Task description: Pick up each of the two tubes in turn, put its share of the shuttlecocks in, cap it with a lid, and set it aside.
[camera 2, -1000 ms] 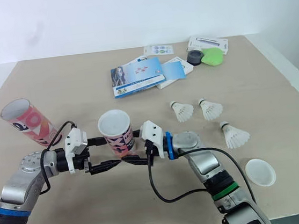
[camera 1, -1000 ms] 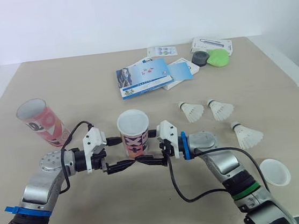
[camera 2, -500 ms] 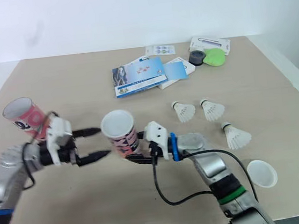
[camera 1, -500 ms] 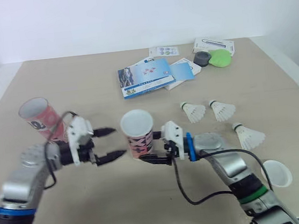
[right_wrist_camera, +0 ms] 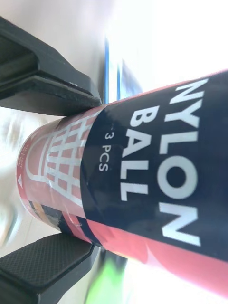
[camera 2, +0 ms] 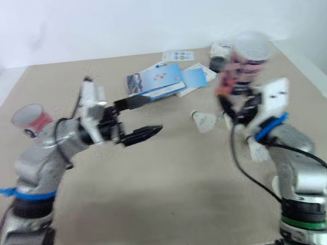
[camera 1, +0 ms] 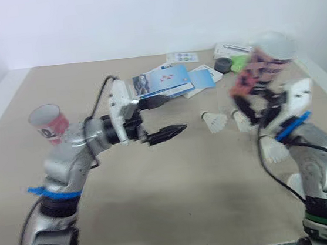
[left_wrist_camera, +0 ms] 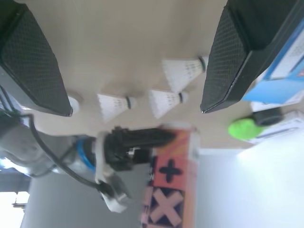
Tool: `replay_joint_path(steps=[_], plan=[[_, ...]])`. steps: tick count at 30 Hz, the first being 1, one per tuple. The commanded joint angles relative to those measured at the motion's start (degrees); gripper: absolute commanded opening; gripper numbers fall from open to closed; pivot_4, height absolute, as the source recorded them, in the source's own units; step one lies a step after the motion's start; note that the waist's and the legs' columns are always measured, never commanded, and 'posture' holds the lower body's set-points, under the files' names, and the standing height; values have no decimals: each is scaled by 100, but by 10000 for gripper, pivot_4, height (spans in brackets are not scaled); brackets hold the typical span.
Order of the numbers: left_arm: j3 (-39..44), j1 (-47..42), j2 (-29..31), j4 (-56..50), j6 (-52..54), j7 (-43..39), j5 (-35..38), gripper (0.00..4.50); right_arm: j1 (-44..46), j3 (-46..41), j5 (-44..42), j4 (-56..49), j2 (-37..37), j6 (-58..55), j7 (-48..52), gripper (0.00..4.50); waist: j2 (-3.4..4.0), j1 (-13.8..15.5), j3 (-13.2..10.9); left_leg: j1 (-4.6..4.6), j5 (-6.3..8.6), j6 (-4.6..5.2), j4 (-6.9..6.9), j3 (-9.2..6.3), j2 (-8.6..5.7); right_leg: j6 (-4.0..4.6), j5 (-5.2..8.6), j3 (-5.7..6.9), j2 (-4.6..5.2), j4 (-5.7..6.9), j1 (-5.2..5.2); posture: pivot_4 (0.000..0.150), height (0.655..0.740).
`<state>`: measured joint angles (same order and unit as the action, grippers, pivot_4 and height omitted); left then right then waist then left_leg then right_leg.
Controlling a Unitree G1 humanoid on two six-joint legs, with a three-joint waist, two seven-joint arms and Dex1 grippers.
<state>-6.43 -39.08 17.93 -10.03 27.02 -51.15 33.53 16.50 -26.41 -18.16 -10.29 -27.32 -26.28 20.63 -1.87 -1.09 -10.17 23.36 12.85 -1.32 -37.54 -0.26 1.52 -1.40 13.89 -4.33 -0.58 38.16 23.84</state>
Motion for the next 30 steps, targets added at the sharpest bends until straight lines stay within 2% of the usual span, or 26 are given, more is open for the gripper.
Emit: replay_joint_path(steps=[1, 8, 12, 19, 20, 23, 26, 30], plan=[[-264, -240, -580, 461, -569, 128, -314, 45000, -282, -917, 256, 730, -249, 434, -676, 36787, 5, 14, 2, 1, 0, 0, 0, 0, -3, -1, 0, -1, 2, -2, 0, 1500, 7400], [-609, 45, -902, 508, -762, 30, -569, 45000, -492, -1409, 232, 1777, -356, 776, -1144, 36787, 56, -196, 11, -12, 11, 20, 26, 57, 2, -4, 4, -76, -11, 5, 14, 1500, 7400], [-848, 310, -880, 313, -724, -23, -665, 45000, -405, -1471, 143, 2230, -343, 815, -1257, 36787, 62, -187, 15, -42, 6, 27, 25, 67, 3, -12, -5, -88, -18, 10, 8, 1500, 7400], [-885, 430, -860, 241, -750, 7, -742, 45000, -372, -1465, 2, 2657, -314, 896, -1388, 36787, 63, -169, 14, -39, -11, 48, 7, 97, -25, -62, -33, -158, -15, -2, -1, 1500, 7400], [-878, 436, -843, 236, -752, 6, -751, 45000, -388, -1460, -17, 2663, -307, 918, -1394, 36787, 62, -169, 14, -39, -11, 48, 7, 99, -28, -67, -34, -164, -14, -3, -2, 1500, 7400], [-851, 425, -751, 257, -774, -38, -787, 45000, -522, -1511, -154, 2508, -221, 900, -1409, 44650, 62, -169, 13, -37, -12, 49, 6, 108, -36, -80, -34, -187, -13, -8, -3, 1500, 7400], [-798, 423, -681, 282, -786, -63, -796, 45000, -756, -1540, -258, 2160, -130, 1016, -1370, 44650, 64, -167, 14, -31, -11, 50, 7, 111, -37, -85, -32, -192, -13, -9, 1, 1500, 7400], [-640, 583, -469, 282, -773, -12, -839, 45000, -1682, -1440, -415, 921, 191, 1101, -1092, 44650, 74, -165, 20, -25, -10, 51, 13, 110, -36, -86, -29, -194, -13, -9, 9, 1500, 7400]])
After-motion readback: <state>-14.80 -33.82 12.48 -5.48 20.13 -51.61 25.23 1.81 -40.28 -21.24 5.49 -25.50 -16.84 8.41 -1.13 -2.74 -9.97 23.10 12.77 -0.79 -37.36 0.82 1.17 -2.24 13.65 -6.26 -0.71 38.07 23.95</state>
